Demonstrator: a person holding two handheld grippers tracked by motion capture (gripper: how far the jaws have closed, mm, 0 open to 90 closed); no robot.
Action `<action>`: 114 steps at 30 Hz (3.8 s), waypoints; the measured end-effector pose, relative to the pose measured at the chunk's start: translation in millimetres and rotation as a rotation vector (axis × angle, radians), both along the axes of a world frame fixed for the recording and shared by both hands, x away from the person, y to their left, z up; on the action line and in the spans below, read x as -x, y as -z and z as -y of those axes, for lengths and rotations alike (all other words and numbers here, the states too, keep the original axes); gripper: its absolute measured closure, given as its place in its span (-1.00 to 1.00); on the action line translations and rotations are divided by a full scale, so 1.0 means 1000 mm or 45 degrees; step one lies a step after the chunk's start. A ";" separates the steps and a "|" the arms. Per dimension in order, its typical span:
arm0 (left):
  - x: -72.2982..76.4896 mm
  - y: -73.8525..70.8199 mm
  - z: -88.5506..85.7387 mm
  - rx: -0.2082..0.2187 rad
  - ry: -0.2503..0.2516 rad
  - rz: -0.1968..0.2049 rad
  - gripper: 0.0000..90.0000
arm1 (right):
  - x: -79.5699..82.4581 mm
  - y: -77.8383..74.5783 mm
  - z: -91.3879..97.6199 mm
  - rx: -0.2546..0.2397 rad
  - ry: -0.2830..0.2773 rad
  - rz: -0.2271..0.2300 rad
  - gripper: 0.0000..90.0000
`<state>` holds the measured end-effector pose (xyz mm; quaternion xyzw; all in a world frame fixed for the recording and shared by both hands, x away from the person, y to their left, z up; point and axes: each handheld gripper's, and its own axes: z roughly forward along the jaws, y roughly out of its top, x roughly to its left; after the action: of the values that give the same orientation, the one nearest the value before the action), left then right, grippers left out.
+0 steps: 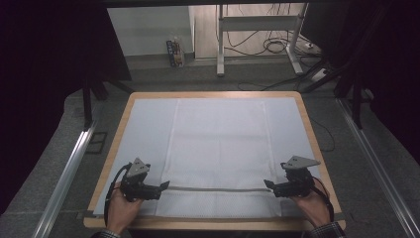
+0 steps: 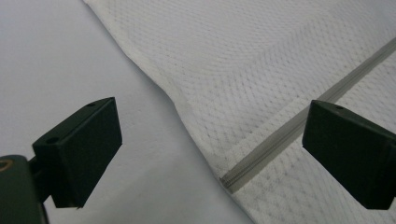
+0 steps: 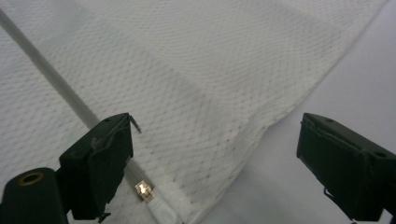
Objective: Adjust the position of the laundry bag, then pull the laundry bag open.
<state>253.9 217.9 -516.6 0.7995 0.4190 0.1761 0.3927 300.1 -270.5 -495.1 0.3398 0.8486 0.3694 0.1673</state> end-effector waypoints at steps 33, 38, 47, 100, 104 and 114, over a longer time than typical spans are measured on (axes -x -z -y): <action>0.005 0.007 0.002 -0.086 0.016 0.002 -0.92 | 0.024 0.008 0.012 -0.031 0.015 -0.104 -1.00; 0.005 0.007 0.003 -0.093 0.023 0.001 -0.92 | 0.031 0.010 0.012 0.000 0.036 -0.152 -0.98; 0.005 0.007 0.004 -0.104 0.032 0.005 -0.92 | 0.044 0.010 0.009 0.135 0.089 -0.105 -0.50; 0.007 0.005 0.017 -0.186 0.086 0.043 -0.90 | 0.051 0.010 -0.008 0.159 0.112 -0.159 0.90; 0.007 0.005 0.016 -0.188 0.087 0.040 -0.89 | 0.051 0.007 -0.004 0.127 0.104 -0.154 0.71; 0.007 0.005 0.016 -0.190 0.084 0.040 -0.89 | 0.049 0.014 -0.006 0.137 0.120 -0.273 -0.10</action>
<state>246.9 201.7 -521.8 0.8369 0.3721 0.2064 0.3443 250.6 -264.6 -509.4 0.4073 0.8633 0.2765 0.1108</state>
